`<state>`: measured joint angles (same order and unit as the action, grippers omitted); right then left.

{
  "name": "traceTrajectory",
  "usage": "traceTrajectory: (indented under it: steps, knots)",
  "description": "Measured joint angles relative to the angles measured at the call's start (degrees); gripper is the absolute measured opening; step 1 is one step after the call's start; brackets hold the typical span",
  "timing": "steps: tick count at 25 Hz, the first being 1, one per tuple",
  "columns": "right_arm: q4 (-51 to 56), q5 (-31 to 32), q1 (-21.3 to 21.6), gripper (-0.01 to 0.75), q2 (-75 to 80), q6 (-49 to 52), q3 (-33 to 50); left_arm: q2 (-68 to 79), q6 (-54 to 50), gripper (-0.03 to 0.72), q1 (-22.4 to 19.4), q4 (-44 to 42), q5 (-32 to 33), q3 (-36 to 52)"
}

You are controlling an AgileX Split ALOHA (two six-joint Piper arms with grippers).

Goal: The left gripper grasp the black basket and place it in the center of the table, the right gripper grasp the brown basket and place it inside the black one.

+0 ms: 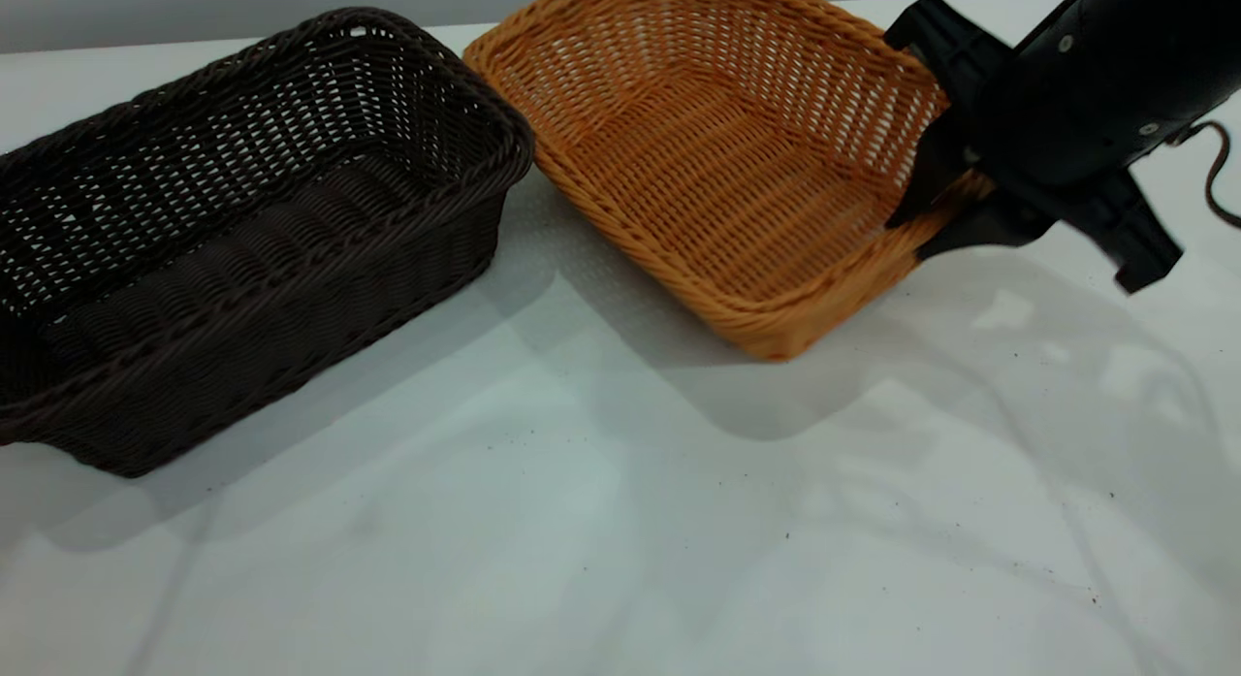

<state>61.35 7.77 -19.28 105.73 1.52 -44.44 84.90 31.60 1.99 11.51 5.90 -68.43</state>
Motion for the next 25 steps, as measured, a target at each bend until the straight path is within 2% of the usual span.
traceTrajectory:
  steps: [5, 12, 16, 25]
  knots:
    - [-0.59, -4.76, 2.56, 0.117, 0.0, -3.28, 0.0, 0.0, 0.07, 0.438, 0.0, -0.07, 1.05, 0.03]
    - [-0.54, -4.02, 9.83, 0.115, -0.11, -8.38, -2.75, 0.0, 0.07, 0.438, 0.0, -0.07, 4.04, 0.03]
    - [-0.59, 1.08, 13.53, 0.115, -0.11, -14.81, -7.38, 0.0, 2.15, 0.438, 0.0, -0.09, 6.95, 0.03]
    - [-0.29, 19.89, 18.99, 0.115, -0.39, -28.66, -16.75, 0.0, 5.52, 0.438, 0.0, -0.14, 15.79, 0.03]
